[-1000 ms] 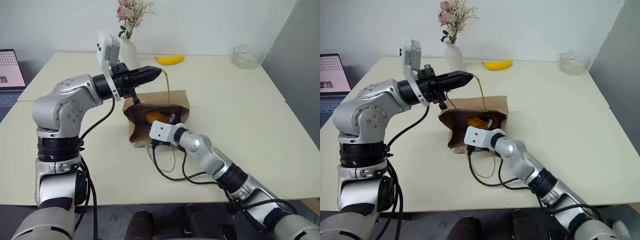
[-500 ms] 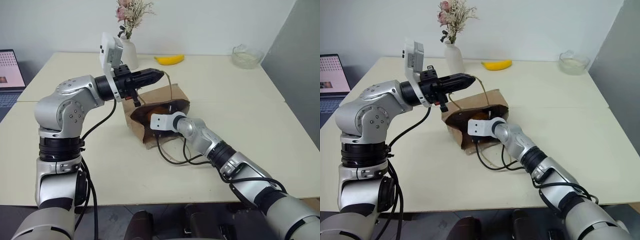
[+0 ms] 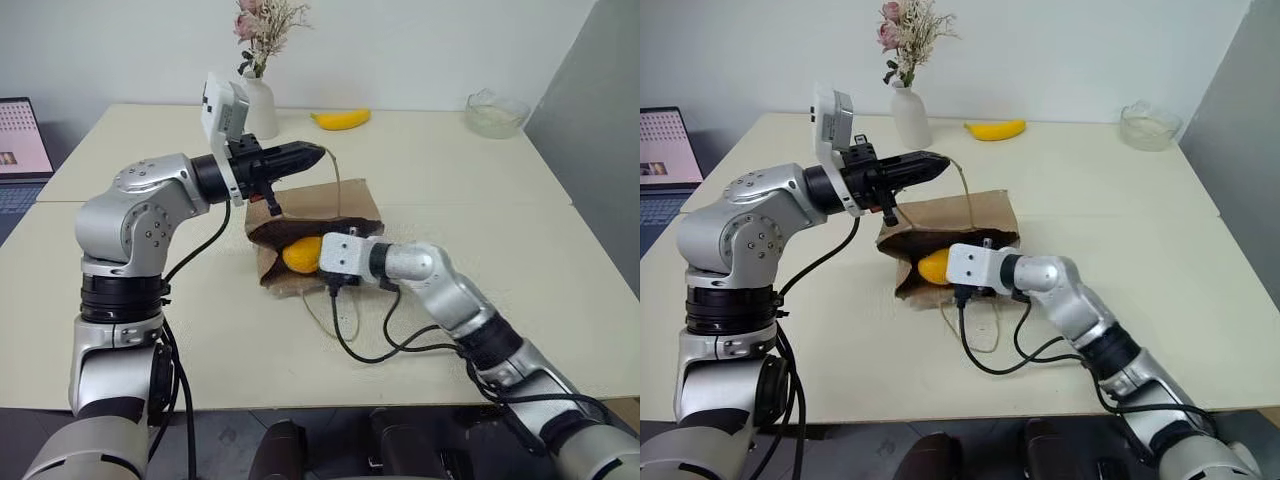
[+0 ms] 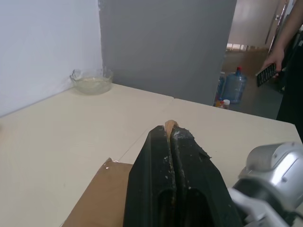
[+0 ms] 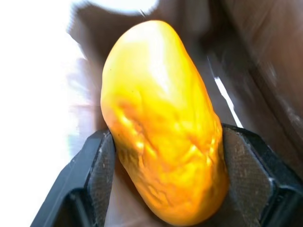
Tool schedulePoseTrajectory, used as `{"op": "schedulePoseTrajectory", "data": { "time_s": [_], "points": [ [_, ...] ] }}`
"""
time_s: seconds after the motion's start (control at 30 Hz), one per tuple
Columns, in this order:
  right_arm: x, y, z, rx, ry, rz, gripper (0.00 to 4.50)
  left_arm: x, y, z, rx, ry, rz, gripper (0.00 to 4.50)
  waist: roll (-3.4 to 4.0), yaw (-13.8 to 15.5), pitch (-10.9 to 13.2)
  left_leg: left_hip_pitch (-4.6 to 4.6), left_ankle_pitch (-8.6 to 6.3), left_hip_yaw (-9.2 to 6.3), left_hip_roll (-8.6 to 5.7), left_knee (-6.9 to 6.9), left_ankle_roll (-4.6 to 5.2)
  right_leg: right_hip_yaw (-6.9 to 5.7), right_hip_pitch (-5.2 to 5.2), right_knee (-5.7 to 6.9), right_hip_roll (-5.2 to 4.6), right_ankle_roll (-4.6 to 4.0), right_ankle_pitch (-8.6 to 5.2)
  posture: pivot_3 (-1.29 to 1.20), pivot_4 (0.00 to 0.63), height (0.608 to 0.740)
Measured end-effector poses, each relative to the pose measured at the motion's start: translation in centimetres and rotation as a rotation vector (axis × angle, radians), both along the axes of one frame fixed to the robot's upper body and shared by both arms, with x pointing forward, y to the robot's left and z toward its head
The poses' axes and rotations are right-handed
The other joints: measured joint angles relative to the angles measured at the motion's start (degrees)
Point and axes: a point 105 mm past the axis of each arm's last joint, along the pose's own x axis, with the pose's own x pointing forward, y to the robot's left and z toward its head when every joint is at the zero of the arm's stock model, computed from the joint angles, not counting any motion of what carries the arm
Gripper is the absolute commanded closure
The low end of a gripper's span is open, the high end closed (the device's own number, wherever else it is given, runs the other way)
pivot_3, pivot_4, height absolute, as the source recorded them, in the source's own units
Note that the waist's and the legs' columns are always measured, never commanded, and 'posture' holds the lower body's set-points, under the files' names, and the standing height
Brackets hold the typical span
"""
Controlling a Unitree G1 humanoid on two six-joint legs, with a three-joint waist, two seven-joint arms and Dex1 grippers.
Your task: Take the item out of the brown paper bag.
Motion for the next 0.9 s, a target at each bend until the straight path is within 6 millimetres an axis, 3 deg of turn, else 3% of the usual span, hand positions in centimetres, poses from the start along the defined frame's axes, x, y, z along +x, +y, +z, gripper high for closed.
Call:
{"op": "schedulePoseTrajectory", "data": {
  "time_s": [0.1, 0.17, 0.27, 0.33, 0.43, 0.53, 0.7, 0.83, 0.9],
  "points": [
    [-2.5, -1.0, 1.8, 0.137, 0.155, 0.083, 1.53, 0.0, -0.1, -0.2, 0.003, 0.003, -0.002, 4.50, 0.00, 0.0, 0.0, 0.01, 0.00, -0.01, 0.01, 0.00, 0.00, -0.02, 0.00, 0.00, 0.00, 0.00, 0.00, 0.00, 0.150, 0.740],
    [-3.6, -2.2, 4.8, 0.330, 0.273, 0.100, 1.53, 0.1, -0.1, -0.2, 0.005, 0.003, 0.000, 4.50, 0.01, 0.0, 0.0, 0.01, 0.00, -0.01, 0.01, 0.00, 0.00, -0.01, 0.00, 0.03, -0.01, -0.01, 0.00, 0.00, 0.150, 0.740],
    [-2.8, -5.7, 9.4, 0.519, 0.260, 0.014, 1.54, 0.1, -0.1, -0.4, 0.006, 0.005, 0.000, 4.50, 0.01, 0.1, 0.0, 0.03, 0.00, 0.00, -0.04, 0.01, 0.00, -0.03, 0.04, 0.02, -0.05, -0.01, 0.01, 0.00, 0.150, 0.740],
    [-1.4, -9.3, 10.6, 0.510, 0.164, -0.134, 1.54, 0.1, -0.1, -0.8, 0.008, 0.013, 0.002, 4.50, 0.01, 0.2, 0.0, 0.04, 0.00, 0.02, -0.07, 0.00, 0.01, -0.02, 0.06, -0.05, -0.06, 0.00, 0.00, 0.00, 0.150, 0.740],
    [0.9, -14.6, 8.7, 0.351, 0.075, -0.387, 1.54, 0.1, 0.1, -0.9, 0.012, 0.017, 0.008, 4.50, 0.01, 0.4, 0.0, -0.01, -0.01, 0.05, -0.11, -0.05, 0.02, 0.00, 0.05, -0.15, -0.05, 0.01, -0.01, 0.00, 0.150, 0.740],
    [2.8, -17.9, 5.5, 0.089, -0.005, -0.545, 1.54, 0.2, 0.1, -1.0, 0.016, 0.015, 0.008, 4.50, 0.01, 0.1, 0.0, 0.00, -0.01, 0.13, -0.10, -0.05, 0.02, 0.11, 0.02, -0.15, -0.04, 0.02, -0.01, 0.00, 0.150, 0.740],
    [4.5, -20.7, 0.2, -0.236, -0.060, -0.606, 1.54, 0.3, -0.3, -1.4, 0.034, 0.024, 0.001, 4.50, 0.02, -0.4, 0.0, 0.07, -0.01, 0.13, -0.03, -0.05, 0.01, 0.14, 0.00, -0.04, 0.03, 0.02, -0.01, 0.00, 0.150, 0.740],
    [4.5, -21.7, -3.1, -0.401, -0.070, -0.574, 1.54, 0.3, -0.3, -1.4, 0.036, 0.023, 0.002, 4.50, 0.05, -0.3, 0.1, 0.04, 0.00, 0.17, -0.05, -0.05, 0.01, 0.18, -0.01, -0.05, 0.03, 0.02, -0.01, 0.00, 0.150, 0.740],
    [4.5, -21.7, -3.3, -0.426, -0.099, -0.545, 0.80, 0.2, -0.3, -1.4, 0.037, 0.022, 0.000, 4.50, 0.06, -0.3, 0.1, 0.06, 0.00, 0.19, -0.06, -0.03, 0.01, 0.20, 0.01, -0.06, 0.02, 0.03, -0.01, 0.00, 0.150, 0.740]
  ]
}}
